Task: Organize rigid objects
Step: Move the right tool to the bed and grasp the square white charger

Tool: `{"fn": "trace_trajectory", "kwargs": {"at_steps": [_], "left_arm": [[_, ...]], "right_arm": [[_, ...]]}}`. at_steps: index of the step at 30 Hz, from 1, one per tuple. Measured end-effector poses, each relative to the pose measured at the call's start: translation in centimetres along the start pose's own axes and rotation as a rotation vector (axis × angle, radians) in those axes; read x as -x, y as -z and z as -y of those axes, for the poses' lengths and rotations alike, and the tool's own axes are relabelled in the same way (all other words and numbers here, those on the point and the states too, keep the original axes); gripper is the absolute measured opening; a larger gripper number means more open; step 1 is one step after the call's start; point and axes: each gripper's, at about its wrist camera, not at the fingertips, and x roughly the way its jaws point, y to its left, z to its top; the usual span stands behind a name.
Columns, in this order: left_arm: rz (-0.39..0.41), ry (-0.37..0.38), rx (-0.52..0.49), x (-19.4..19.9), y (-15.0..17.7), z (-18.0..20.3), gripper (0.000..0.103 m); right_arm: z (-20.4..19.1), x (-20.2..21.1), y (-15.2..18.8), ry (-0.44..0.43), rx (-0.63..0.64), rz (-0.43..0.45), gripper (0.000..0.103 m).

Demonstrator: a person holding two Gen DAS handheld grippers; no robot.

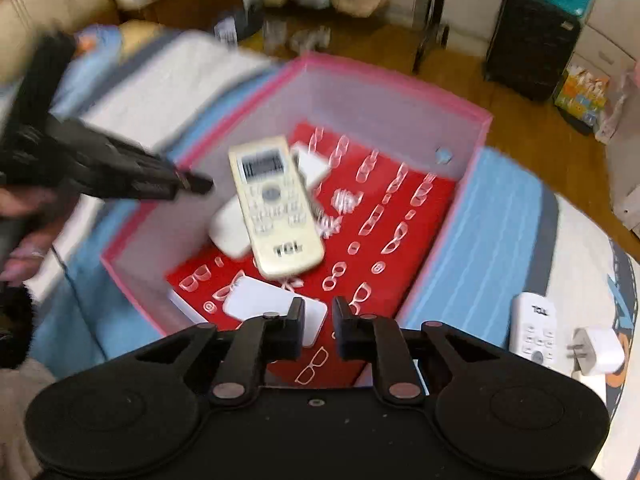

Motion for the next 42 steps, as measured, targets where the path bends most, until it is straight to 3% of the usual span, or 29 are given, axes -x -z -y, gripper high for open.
{"fn": "trace_trajectory", "kwargs": {"at_steps": [2, 4, 9, 12, 15, 18, 26, 30, 35, 37, 42], "left_arm": [[0.0, 0.0, 0.006, 0.0, 0.0, 0.0, 0.008], [0.001, -0.004, 0.004, 0.0, 0.0, 0.2, 0.008], [0.003, 0.001, -0.007, 0.0, 0.1, 0.4, 0.008], [0.0, 0.0, -0.003, -0.1, 0.0, 0.3, 0.008], [-0.002, 0.004, 0.002, -0.1, -0.1, 0.2, 0.008], [-0.004, 0.007, 0.004, -0.2, -0.1, 0.0, 0.008], [-0.007, 0.002, 0.001, -0.3, -0.1, 0.1, 0.008], [-0.011, 0.005, 0.003, -0.4, -0.2, 0.0, 0.008], [-0.017, 0.003, 0.002, -0.6, -0.2, 0.1, 0.008], [-0.017, 0.002, 0.003, -0.6, -0.2, 0.1, 0.008], [-0.014, 0.005, 0.005, -0.6, -0.2, 0.0, 0.008]], "right_arm": [[2.2, 2.7, 0.6, 0.004, -0.061, 0.061, 0.032], [4.5, 4.5, 1.4, 0.085, -0.094, 0.104, 0.034], [10.8, 4.6, 4.2, 0.156, -0.236, 0.086, 0.037], [12.4, 3.4, 6.3, 0.134, -0.275, 0.07, 0.04], [12.5, 1.7, 7.9, 0.086, -0.264, 0.049, 0.041], [11.9, -0.5, 8.8, 0.072, -0.235, 0.04, 0.049], [9.1, -4.3, 10.0, 0.257, 0.073, 0.063, 0.058], [10.2, -5.7, 9.7, 0.257, 0.083, 0.011, 0.058], [11.0, -5.9, 9.4, 0.246, 0.106, 0.042, 0.059], [10.7, -5.8, 9.5, 0.251, 0.136, 0.046, 0.053], [9.2, -4.2, 9.7, 0.204, 0.118, 0.075, 0.053]]}}
